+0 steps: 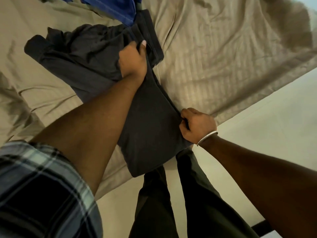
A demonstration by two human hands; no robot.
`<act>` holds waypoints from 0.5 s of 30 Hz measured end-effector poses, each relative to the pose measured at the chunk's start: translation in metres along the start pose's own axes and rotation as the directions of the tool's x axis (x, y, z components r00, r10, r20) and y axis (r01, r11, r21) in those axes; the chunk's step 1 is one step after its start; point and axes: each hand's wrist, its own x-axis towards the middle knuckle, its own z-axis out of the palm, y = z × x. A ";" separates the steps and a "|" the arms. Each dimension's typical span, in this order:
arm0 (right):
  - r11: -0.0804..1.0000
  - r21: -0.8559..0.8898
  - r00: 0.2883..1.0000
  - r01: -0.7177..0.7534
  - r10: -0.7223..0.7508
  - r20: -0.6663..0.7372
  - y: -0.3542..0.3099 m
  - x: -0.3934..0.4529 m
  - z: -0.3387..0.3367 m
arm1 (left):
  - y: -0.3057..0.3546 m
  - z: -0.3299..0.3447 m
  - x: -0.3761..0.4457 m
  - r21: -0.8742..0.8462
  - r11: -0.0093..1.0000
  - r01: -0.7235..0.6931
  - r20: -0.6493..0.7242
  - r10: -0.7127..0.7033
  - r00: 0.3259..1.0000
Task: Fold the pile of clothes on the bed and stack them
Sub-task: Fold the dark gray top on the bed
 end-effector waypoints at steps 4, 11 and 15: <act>0.999 -0.039 0.999 -0.039 0.040 0.031 -0.002 -0.001 -0.002 | -0.019 -0.007 -0.043 -0.151 0.956 -0.252 -0.148 0.230 0.962; 0.995 -0.093 0.995 -0.026 0.034 0.091 0.000 0.000 -0.001 | -0.065 0.004 -0.122 0.174 0.968 -0.180 0.212 0.142 0.967; 0.992 -0.125 0.997 -0.013 0.022 0.069 -0.002 -0.001 0.000 | -0.069 0.023 -0.115 0.220 0.960 -0.172 0.289 0.105 0.951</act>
